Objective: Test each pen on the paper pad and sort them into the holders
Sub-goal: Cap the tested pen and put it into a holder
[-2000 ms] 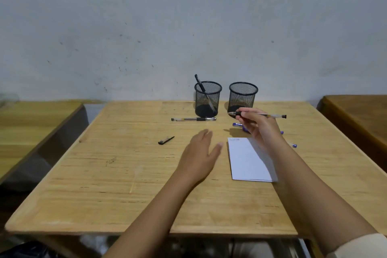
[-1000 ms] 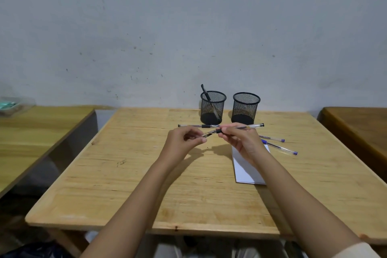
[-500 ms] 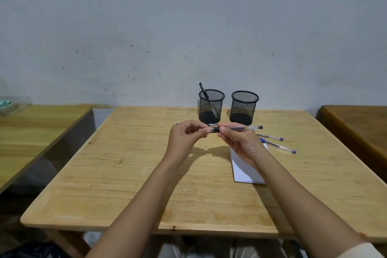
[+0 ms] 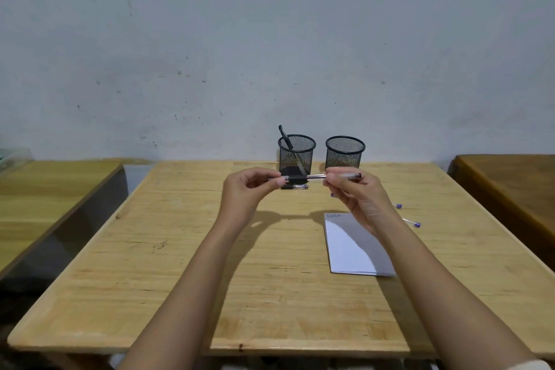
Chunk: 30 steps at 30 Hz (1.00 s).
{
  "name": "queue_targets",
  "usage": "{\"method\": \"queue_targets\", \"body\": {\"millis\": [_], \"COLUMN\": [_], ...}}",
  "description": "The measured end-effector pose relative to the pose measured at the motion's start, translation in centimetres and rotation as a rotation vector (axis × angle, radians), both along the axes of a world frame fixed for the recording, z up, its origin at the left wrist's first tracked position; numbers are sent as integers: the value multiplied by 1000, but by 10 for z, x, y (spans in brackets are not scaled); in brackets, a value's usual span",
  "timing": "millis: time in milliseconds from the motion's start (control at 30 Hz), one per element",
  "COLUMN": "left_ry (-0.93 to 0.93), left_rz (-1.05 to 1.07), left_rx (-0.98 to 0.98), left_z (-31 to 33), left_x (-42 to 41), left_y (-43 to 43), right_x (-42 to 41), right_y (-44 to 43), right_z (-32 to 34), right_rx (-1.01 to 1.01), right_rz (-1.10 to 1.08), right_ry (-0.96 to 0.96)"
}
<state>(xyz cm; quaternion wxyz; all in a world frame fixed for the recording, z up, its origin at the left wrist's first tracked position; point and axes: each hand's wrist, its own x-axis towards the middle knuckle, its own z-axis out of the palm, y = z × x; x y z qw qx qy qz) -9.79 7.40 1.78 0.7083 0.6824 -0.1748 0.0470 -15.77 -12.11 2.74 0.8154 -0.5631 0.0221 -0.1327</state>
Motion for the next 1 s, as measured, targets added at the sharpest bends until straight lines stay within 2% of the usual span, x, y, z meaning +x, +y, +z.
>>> {"method": "queue_targets", "body": {"millis": [300, 367, 500, 633, 733, 833, 933, 1000], "left_ry": [-87, -110, -105, -53, -30, -75, -59, -45], "left_rz": [-67, -81, -10, 54, -25, -69, -72, -94], "left_rx": [-107, -113, -118, 234, 419, 396, 318, 284], "left_z": [39, 47, 46, 11, -17, -29, -33, -34], "left_x": [36, 44, 67, 97, 109, 119, 124, 126], "left_y": [-14, -26, -36, -44, -55, -67, -75, -76], "right_x": [34, 48, 78, 113, 142, 167, 183, 189], "right_y": [-5, -2, -5, -24, -33, -34, -31, -31], "right_z": [15, 15, 22, 33, 36, 31, 26, 23], "right_rx": [-952, -1075, -895, -747, -691, -619, -716, -904], "right_rz": [39, 37, -127, -346, -377, -327, -310, -319], "right_ry": [-47, -46, -67, -85, -12, 31, 64, 114]}}
